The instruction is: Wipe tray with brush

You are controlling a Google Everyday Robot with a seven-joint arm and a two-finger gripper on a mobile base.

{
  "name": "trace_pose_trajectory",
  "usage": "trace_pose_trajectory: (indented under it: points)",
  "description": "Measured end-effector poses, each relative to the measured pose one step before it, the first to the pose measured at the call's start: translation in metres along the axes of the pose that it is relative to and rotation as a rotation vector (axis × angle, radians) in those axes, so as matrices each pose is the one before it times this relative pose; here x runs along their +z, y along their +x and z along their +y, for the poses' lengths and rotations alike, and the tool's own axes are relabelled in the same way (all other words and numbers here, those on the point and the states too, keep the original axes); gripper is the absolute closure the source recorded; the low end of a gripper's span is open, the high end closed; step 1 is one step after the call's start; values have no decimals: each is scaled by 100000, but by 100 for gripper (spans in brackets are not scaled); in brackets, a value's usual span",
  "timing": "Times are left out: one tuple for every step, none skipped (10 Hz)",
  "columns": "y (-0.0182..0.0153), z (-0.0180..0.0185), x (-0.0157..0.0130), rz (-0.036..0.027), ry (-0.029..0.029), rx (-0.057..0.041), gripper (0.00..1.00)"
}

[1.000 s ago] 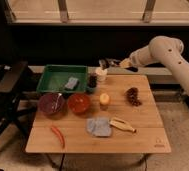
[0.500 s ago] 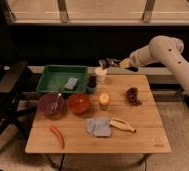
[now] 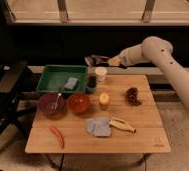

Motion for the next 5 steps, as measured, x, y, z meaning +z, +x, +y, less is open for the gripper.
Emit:
trace_pose_trajectory:
  points:
    - [-1238, 2268, 1813, -2000, -4047, -4730, 100]
    - [-842, 1434, 1214, -1143, -2863, -3277, 100]
    - [-1042, 2067, 1761, -1208, -4730, -4688, 100]
    - [-667, 2345, 1876, 92, -6521, -4833, 100]
    - [-405, 1337, 1132, 305, -4039, -2687, 100]
